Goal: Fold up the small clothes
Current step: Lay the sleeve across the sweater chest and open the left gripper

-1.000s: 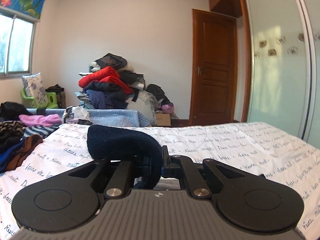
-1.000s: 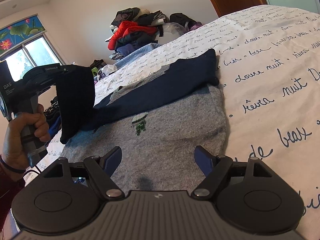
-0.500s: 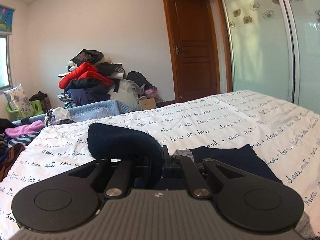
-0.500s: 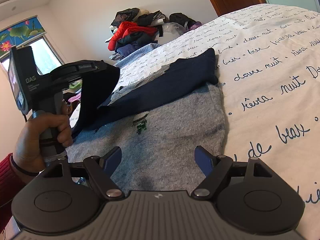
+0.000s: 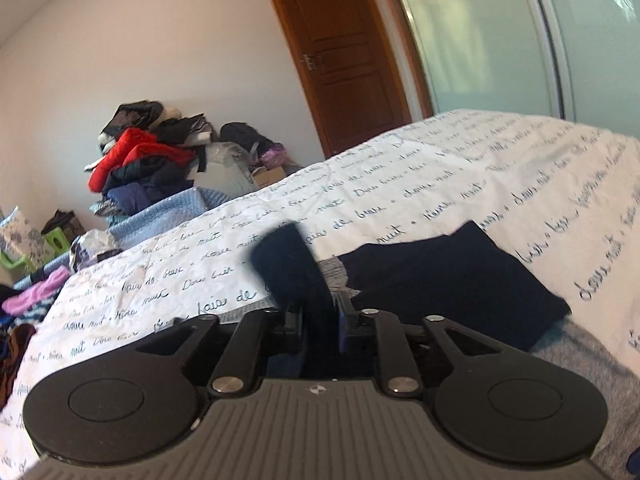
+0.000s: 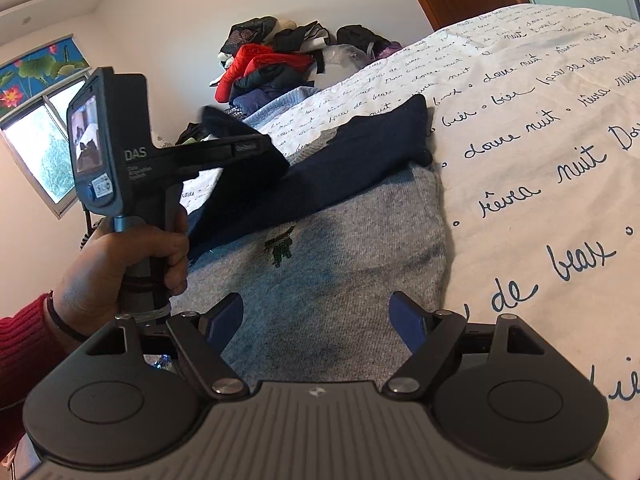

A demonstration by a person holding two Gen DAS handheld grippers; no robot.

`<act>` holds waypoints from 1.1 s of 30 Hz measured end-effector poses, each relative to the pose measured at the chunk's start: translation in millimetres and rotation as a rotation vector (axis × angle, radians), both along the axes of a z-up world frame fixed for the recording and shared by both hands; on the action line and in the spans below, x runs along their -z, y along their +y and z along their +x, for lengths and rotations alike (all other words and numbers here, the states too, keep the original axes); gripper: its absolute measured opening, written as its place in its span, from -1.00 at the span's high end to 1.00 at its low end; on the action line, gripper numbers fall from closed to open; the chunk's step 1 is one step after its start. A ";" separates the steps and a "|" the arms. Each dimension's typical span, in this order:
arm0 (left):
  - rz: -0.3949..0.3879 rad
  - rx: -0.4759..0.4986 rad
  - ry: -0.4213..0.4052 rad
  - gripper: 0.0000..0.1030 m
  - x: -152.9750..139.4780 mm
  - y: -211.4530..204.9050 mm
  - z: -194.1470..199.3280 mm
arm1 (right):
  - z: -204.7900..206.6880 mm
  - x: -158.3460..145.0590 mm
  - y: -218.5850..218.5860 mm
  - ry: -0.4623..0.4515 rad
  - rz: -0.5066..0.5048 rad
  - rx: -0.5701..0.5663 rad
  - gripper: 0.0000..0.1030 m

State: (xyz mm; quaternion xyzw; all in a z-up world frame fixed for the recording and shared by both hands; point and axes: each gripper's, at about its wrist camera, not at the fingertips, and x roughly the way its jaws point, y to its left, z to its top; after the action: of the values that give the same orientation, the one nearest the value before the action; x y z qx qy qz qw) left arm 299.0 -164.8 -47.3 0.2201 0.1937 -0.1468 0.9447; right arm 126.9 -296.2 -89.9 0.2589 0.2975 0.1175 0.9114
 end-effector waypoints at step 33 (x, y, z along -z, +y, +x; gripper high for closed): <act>0.177 0.018 0.052 -0.80 9.5 8.5 -53.8 | -2.8 -1.0 1.5 0.013 -0.032 0.016 -0.57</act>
State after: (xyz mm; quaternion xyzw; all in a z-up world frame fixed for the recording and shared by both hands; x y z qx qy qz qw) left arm 245.2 -156.4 -56.7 0.3008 0.2283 -0.1433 0.9148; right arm 124.1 -294.7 -88.9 0.2475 0.3034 0.1039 0.9143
